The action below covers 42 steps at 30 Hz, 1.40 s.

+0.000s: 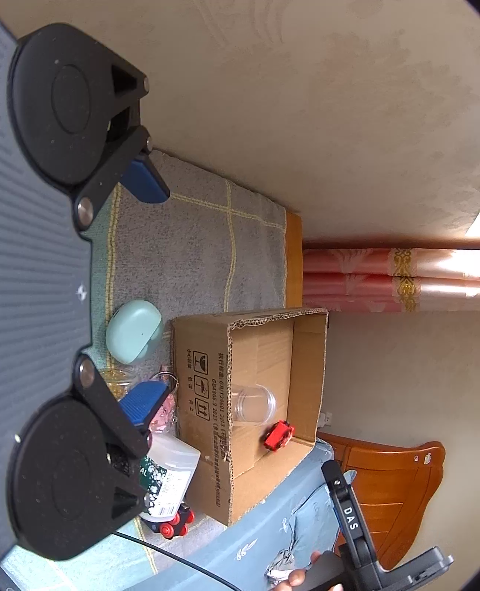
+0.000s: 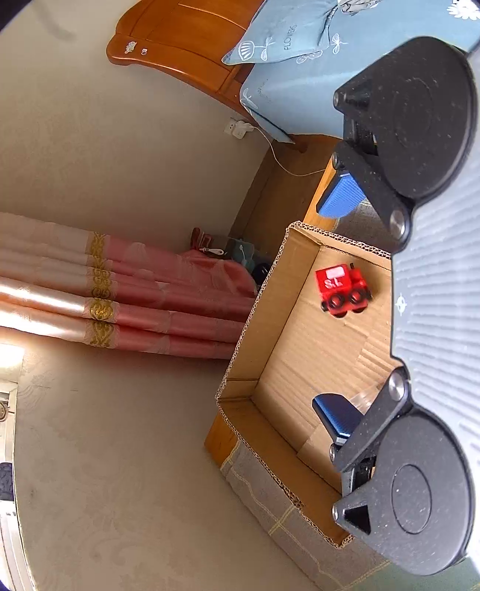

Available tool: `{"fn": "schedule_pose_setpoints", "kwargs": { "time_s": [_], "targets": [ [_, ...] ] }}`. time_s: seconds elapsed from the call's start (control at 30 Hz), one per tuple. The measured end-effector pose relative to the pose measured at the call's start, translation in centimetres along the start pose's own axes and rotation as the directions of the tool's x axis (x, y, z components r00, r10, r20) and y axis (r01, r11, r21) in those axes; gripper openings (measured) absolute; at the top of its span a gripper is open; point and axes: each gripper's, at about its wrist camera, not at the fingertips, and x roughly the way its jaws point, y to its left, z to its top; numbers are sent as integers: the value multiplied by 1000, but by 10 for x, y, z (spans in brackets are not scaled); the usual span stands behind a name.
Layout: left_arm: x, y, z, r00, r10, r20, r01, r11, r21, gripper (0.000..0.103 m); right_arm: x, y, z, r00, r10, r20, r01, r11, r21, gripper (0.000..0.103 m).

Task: Organize rigid objects
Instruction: 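Carry both items into the cardboard box and open both tools to release, then return both tools to the table and close the left tool on the clear round container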

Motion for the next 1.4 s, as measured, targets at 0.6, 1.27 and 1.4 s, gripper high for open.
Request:
{"fn": "schedule_pose_setpoints", "kwargs": {
  "time_s": [0.6, 1.27, 1.4],
  "targets": [
    [-18, -23, -11, 999, -45, 2, 44, 997, 67, 102, -65, 27, -86, 1000, -9, -8, 8, 1000, -21, 103],
    [-7, -108, -69, 934, -283, -216, 337, 900, 277, 102, -95, 57, -216, 992, -123, -22, 125, 974, 188, 103],
    [1, -103, -77, 932, -265, -246, 326, 911, 253, 102, -93, 59, -218, 993, -112, -25, 115, 976, 186, 103]
  ]
}}
